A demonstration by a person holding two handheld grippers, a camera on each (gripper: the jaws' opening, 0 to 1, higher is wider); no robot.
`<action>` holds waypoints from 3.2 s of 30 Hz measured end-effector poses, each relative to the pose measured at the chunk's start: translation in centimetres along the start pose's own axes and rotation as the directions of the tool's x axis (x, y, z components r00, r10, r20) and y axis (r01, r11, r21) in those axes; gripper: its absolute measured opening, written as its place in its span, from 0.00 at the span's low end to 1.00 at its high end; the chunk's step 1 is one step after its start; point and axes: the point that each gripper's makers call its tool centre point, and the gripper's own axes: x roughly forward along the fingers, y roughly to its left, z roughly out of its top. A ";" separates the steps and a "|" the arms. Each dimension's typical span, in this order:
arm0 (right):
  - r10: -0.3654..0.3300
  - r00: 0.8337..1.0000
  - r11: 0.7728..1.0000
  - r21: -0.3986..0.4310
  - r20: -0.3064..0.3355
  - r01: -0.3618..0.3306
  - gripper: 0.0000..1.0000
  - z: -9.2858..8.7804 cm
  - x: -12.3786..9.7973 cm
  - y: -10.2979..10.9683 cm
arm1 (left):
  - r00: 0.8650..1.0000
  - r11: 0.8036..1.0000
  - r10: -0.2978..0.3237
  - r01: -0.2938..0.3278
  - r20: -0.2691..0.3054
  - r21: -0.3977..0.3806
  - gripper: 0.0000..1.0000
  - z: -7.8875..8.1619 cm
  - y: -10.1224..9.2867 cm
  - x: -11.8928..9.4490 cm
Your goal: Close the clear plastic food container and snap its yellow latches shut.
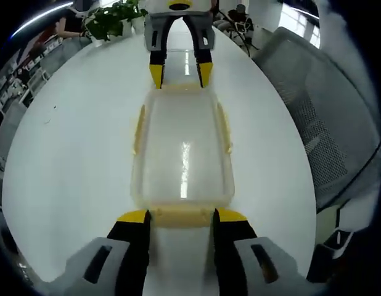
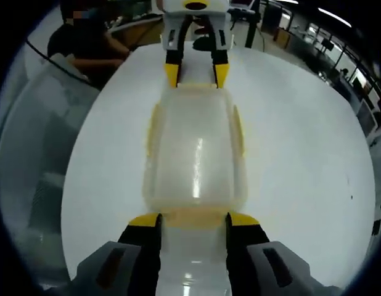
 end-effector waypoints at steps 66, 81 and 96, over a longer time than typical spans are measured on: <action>-0.095 0.995 0.995 0.040 0.026 0.094 0.37 0.6 -6.0 0.0 | 0.996 0.996 0.068 -0.064 -0.058 0.057 0.38 4.1 1.2 -4.3; -0.119 0.993 0.991 0.069 0.023 0.117 0.37 -0.6 -7.8 0.7 | 0.997 0.993 0.064 -0.059 -0.050 0.097 0.38 6.3 2.0 -4.5; -0.140 0.990 0.985 0.102 -0.005 0.140 0.37 -3.9 -9.6 1.5 | 0.998 0.989 0.052 -0.047 -0.032 0.142 0.38 10.1 2.4 -2.8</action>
